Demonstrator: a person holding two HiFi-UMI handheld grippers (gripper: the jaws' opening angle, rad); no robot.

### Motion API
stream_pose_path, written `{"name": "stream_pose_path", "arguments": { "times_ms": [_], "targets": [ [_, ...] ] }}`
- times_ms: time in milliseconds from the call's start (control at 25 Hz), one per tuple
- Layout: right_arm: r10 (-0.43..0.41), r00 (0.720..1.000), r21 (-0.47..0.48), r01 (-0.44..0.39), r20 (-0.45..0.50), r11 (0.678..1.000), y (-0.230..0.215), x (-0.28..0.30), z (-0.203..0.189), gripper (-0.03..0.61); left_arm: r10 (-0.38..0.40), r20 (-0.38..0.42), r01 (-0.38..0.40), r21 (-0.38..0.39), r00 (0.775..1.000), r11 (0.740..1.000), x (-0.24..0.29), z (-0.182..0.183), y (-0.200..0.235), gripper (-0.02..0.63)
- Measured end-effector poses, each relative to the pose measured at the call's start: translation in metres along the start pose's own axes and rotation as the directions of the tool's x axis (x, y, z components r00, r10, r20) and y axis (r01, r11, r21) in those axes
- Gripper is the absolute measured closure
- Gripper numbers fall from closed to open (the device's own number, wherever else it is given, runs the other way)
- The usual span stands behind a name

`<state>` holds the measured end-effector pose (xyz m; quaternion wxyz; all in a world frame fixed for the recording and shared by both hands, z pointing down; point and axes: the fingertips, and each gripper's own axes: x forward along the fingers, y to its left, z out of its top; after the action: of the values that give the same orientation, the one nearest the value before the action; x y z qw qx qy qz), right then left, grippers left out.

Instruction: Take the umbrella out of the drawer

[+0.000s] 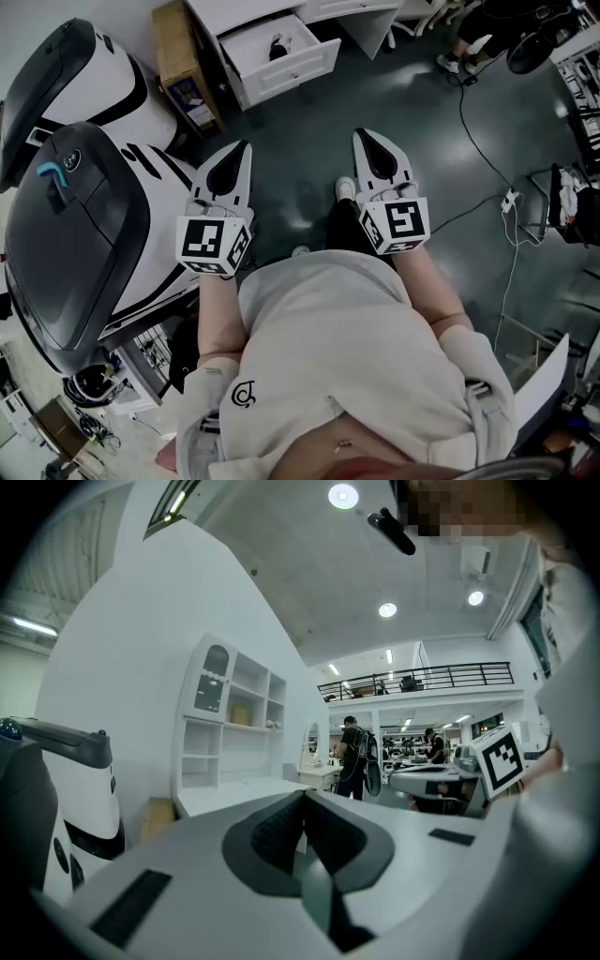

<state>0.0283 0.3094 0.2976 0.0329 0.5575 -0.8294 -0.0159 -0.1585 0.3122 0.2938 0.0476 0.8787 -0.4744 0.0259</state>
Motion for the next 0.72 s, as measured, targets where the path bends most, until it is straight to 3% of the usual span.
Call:
{"name": "stream_pose_path", "arguments": {
  "times_ms": [280,720],
  "targets": [
    [0.074,0.997,0.017,-0.074,0.003,0.997,-0.040,0.056,-0.011,0.572,0.069,-0.012,-0.069,-0.014,0.998,0.998,0.056,-0.003,0.022,0.603],
    [0.171,0.984,0.066,-0.168,-0.052,0.984,-0.172,0.198,-0.031,0.572,0.203,-0.031,-0.204,-0.013,0.979,0.979,0.217,0.011,0.050,0.603]
  ]
}}
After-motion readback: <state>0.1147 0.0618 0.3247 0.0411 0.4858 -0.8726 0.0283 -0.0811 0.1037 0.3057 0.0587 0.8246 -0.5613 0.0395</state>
